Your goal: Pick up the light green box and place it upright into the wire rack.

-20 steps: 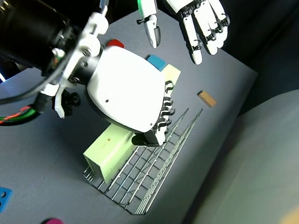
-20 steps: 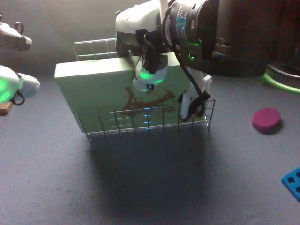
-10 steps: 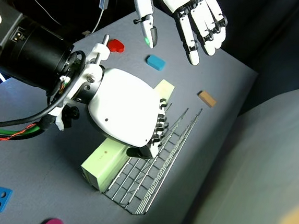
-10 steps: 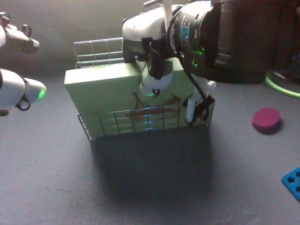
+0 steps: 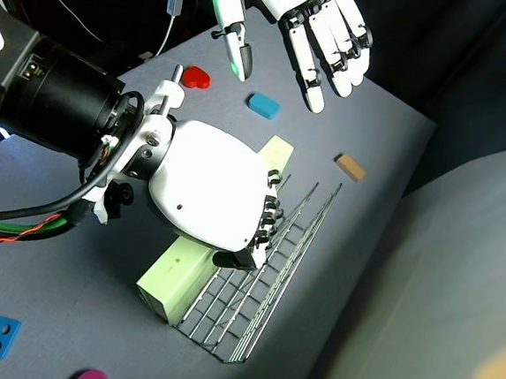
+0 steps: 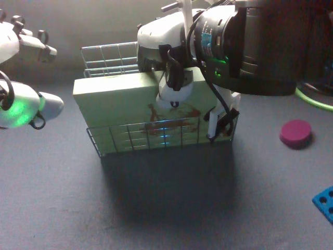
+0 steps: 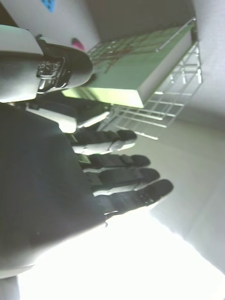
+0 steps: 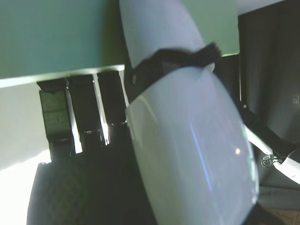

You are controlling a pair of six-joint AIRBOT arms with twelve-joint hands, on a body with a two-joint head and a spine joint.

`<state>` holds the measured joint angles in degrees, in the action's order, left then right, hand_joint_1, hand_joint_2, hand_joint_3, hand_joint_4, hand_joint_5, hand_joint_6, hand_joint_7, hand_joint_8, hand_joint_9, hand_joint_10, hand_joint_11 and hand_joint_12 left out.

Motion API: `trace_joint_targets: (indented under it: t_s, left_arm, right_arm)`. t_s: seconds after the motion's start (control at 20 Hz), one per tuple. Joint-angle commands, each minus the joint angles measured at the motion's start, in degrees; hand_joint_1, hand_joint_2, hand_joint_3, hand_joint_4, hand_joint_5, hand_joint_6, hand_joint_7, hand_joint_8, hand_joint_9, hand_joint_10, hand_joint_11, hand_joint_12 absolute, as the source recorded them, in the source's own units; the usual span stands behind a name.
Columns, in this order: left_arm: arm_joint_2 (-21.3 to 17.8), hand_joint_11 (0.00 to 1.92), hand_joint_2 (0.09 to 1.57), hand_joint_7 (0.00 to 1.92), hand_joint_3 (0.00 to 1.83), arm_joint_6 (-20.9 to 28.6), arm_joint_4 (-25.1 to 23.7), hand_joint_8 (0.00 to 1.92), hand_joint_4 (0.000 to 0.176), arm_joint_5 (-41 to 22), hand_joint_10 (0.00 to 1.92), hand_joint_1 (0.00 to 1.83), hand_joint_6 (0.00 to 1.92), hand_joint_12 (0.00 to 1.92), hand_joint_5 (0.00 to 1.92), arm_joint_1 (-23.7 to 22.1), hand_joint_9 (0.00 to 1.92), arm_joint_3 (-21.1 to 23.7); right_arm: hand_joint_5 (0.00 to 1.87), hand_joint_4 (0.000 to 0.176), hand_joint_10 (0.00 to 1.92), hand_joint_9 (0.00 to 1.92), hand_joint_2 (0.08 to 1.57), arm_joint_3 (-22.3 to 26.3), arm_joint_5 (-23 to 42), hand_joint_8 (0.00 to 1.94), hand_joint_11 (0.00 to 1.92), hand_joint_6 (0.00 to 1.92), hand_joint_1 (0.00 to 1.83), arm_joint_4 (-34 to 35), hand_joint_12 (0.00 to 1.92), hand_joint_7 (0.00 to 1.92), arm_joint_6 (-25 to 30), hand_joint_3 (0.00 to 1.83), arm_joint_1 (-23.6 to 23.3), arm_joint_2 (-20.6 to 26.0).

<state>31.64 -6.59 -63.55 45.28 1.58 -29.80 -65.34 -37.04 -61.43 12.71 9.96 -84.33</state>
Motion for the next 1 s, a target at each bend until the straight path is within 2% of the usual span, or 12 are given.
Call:
trace_joint_targets:
  t_s: [0.0,0.05,0.1,0.15,0.2,0.25,0.3,0.35,0.5,0.7,0.85,0.95]
  left_arm:
    - [0.37,0.00,1.24,0.14,0.00,-0.09,-4.41,0.00,0.109,-1.82,0.00,0.23,0.00,0.50,0.26,-0.80,0.12,0.41]
    - [0.75,0.00,1.24,0.14,0.00,-0.14,-4.41,0.00,0.109,-1.82,0.00,0.23,0.00,0.50,0.26,-0.90,0.12,0.72]
    - [0.97,0.00,1.24,0.14,0.00,-0.19,-4.41,0.00,0.109,-1.77,0.00,0.23,0.00,0.50,0.26,-1.06,0.12,0.91]
    - [1.12,0.00,1.24,0.14,0.00,-0.19,-4.42,0.00,0.109,-1.58,0.00,0.23,0.00,0.50,0.26,-1.20,0.12,1.06]
    - [1.31,0.00,1.24,0.14,0.00,-0.22,-4.42,0.00,0.109,-1.30,0.00,0.23,0.00,0.50,0.26,-1.35,0.12,1.27]
    - [1.45,0.00,1.24,0.14,0.00,-0.22,-4.42,0.00,0.110,-1.24,0.00,0.23,0.00,0.52,0.27,-1.44,0.12,1.45]
    - [1.59,0.00,1.24,0.14,0.00,-0.23,-4.42,0.00,0.109,-1.16,0.00,0.23,0.00,0.52,0.27,-1.46,0.12,1.62]
    - [1.78,0.00,1.24,0.14,0.00,-0.23,-4.42,0.00,0.109,-0.92,0.00,0.23,0.00,0.52,0.27,-1.48,0.12,1.88]
    - [2.56,0.00,1.24,0.14,0.00,-0.22,-4.42,0.00,0.108,-0.25,0.00,0.23,0.00,0.52,0.27,-1.88,0.12,2.33]
    - [4.21,0.00,1.24,0.14,0.00,-0.22,-4.42,0.00,0.108,0.55,0.00,0.23,0.00,0.49,0.27,-2.43,0.12,2.73]
    - [4.97,0.00,1.24,0.14,0.00,0.46,-4.74,0.00,0.108,1.33,0.00,0.23,0.00,0.49,0.27,-2.43,0.12,3.37]
    - [4.98,0.00,1.24,0.14,0.00,3.19,-6.86,0.00,0.109,1.69,0.00,0.23,0.00,0.49,0.26,-2.21,0.12,3.98]
  right_arm:
    - [0.74,0.000,1.47,0.79,1.19,-0.13,2.10,1.19,0.73,1.13,1.35,-3.22,1.46,0.88,-0.31,0.00,-0.45,0.12]
    - [0.71,0.000,1.50,0.73,1.20,-0.12,2.10,1.21,0.67,1.18,1.35,-3.21,1.47,0.88,-0.55,0.00,-0.46,0.22]
    - [0.71,0.000,1.17,0.65,1.21,-0.11,2.10,1.26,0.57,1.25,1.22,-3.21,1.48,0.88,-0.73,0.00,-0.46,0.30]
    - [0.69,0.000,0.99,0.60,1.23,-0.11,2.10,1.32,0.50,1.32,1.17,-3.21,1.48,0.84,-0.75,0.00,-0.46,0.37]
    - [0.62,0.000,0.85,0.56,1.17,-0.11,2.10,0.73,0.44,0.66,1.08,-3.21,1.44,0.69,-0.75,0.00,-0.47,0.45]
    - [0.64,0.000,0.69,0.56,1.15,-0.06,2.10,0.38,0.39,0.29,1.04,-3.20,1.38,0.69,-0.80,0.00,-0.50,0.53]
    - [0.63,0.000,0.53,0.53,1.13,0.05,2.10,0.17,0.35,0.11,1.01,-3.20,1.34,0.68,-0.88,0.00,-0.57,0.65]
    - [0.61,0.000,0.41,0.53,1.13,0.33,2.08,0.07,0.32,0.04,0.98,-3.20,1.31,0.66,-0.95,0.00,-0.72,0.90]
    - [0.57,0.000,0.11,0.54,1.07,1.78,2.20,0.00,0.21,0.00,0.88,-3.21,1.19,0.60,-1.30,0.00,-1.39,1.94]
    - [0.51,0.000,0.03,0.49,1.01,4.26,1.67,0.00,0.11,0.00,0.81,-2.76,1.13,0.54,-2.30,0.00,-3.64,4.28]
    - [0.43,0.000,0.00,0.43,0.98,9.12,1.10,0.00,0.07,0.00,0.78,-0.81,1.11,0.47,-3.74,0.00,-6.91,9.44]
    - [0.40,0.000,0.00,0.41,0.99,14.95,0.76,0.00,0.05,0.00,0.77,-0.80,1.11,0.45,-2.98,0.00,-8.50,15.28]
